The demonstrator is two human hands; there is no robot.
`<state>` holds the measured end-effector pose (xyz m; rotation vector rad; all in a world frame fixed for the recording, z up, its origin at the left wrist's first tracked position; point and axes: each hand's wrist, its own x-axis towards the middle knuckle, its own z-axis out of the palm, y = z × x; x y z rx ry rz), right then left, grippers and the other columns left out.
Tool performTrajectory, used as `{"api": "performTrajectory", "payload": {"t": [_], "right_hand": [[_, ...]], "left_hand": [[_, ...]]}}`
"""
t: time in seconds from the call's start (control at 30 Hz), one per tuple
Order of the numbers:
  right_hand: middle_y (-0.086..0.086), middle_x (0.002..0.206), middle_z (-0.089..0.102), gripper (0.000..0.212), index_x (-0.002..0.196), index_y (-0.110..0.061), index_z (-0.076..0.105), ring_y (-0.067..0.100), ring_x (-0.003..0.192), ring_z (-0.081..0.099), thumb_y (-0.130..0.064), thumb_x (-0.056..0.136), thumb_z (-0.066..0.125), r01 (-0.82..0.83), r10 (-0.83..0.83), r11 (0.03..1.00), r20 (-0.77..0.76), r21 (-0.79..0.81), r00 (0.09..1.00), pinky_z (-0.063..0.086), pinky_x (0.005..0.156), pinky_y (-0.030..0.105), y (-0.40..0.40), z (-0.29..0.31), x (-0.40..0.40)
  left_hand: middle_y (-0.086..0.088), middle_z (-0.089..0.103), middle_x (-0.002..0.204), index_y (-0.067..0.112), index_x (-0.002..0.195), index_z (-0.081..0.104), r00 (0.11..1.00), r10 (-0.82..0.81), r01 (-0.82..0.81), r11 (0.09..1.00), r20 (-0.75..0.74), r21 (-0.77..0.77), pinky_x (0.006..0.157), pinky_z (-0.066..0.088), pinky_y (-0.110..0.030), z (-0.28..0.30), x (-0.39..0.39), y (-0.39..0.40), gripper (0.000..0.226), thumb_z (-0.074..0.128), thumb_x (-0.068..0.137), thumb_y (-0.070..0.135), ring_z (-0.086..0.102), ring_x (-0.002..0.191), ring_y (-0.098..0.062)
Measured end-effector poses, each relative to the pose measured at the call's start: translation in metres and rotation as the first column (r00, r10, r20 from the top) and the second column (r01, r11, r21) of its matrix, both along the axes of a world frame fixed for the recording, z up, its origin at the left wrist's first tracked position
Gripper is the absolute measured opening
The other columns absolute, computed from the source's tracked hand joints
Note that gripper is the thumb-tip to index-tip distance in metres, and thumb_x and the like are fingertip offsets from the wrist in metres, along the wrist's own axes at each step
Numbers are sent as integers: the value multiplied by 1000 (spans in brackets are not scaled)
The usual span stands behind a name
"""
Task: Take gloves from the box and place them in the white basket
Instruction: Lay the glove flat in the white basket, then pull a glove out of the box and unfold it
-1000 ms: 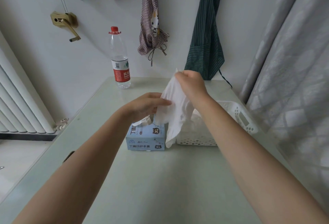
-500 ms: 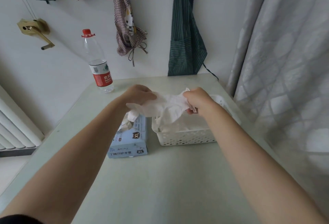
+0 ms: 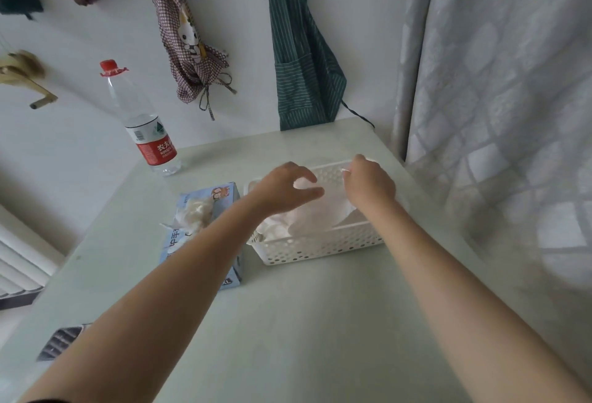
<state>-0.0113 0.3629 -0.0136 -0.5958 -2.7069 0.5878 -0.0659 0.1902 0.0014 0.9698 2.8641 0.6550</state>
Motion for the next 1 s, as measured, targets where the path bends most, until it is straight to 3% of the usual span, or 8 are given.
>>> {"api": "performTrajectory", "payload": {"t": [0.2, 0.3, 0.43, 0.6, 0.7, 0.8, 0.9, 1.0], "right_hand": [[9, 106, 66, 28, 113, -6, 51, 30, 95, 66, 6, 89, 44, 35, -65, 954, 91, 299, 994, 37, 66, 31, 4, -1, 8], [8, 108, 65, 25, 112, -9, 54, 27, 100, 62, 0, 90, 47, 51, -89, 931, 89, 362, 992, 37, 75, 33, 0, -4, 8], [10, 113, 57, 24, 111, -11, 56, 27, 105, 54, -5, 87, 54, 69, -82, 897, 11, 437, 997, 39, 88, 37, -12, -3, 7], [12, 115, 55, 23, 111, -10, 55, 29, 106, 52, -4, 88, 51, -81, 110, 896, -41, 436, 993, 39, 87, 37, -40, 10, 2], [9, 110, 55, 17, 106, -10, 56, 27, 100, 52, -8, 92, 48, -207, 260, 897, -87, 391, 962, 39, 85, 36, -64, 17, -6], [4, 100, 56, 12, 99, -12, 57, 24, 92, 53, -13, 95, 46, -349, 404, 886, -137, 306, 905, 41, 81, 35, -89, 19, -14], [1, 96, 59, 14, 96, -13, 56, 23, 90, 55, -13, 96, 43, -488, 517, 843, -90, 225, 851, 42, 80, 36, -126, 20, -23], [0, 99, 60, 14, 98, -15, 58, 23, 96, 54, -18, 96, 45, -569, 580, 807, -30, 161, 814, 40, 84, 37, -165, 16, -31]], "left_hand": [[1, 33, 155, 32, 149, 33, 987, -44, 88, 952, 152, -292, 116, 28, -47, -18, 4, 2, 86, 62, 78, 70, 31, 142, -22], [1, 29, 156, 34, 151, 28, 988, -60, 104, 940, 141, -326, 117, 26, -48, -20, 5, -9, 90, 67, 77, 67, 26, 144, -23], [4, 39, 148, 40, 144, 38, 994, -67, 81, 983, 89, -167, 114, 28, -42, -6, 4, -22, 94, 79, 63, 65, 35, 136, -20], [-3, 38, 145, 39, 147, 33, 997, -73, 63, 885, -4, -462, 112, 25, -46, 1, 12, -34, 92, 70, 69, 71, 31, 136, -27], [-1, 52, 133, 34, 136, 50, 999, 11, -3, 986, 47, -165, 106, 39, -41, 4, 13, -47, 71, 64, 76, 69, 47, 124, -21], [2, 63, 101, 27, 104, 69, 973, 210, -196, 972, -97, 130, 84, 52, -34, 13, 4, -78, 26, 62, 89, 47, 60, 93, -16], [0, 62, 98, 25, 93, 70, 905, 414, -397, 905, -97, 153, 78, 49, -30, 16, -4, -131, 12, 60, 88, 28, 60, 90, -19], [-2, 58, 106, 24, 105, 67, 878, 478, -478, 878, -25, 21, 80, 46, -31, 7, -9, -176, 21, 62, 88, 33, 57, 93, -19]]}}
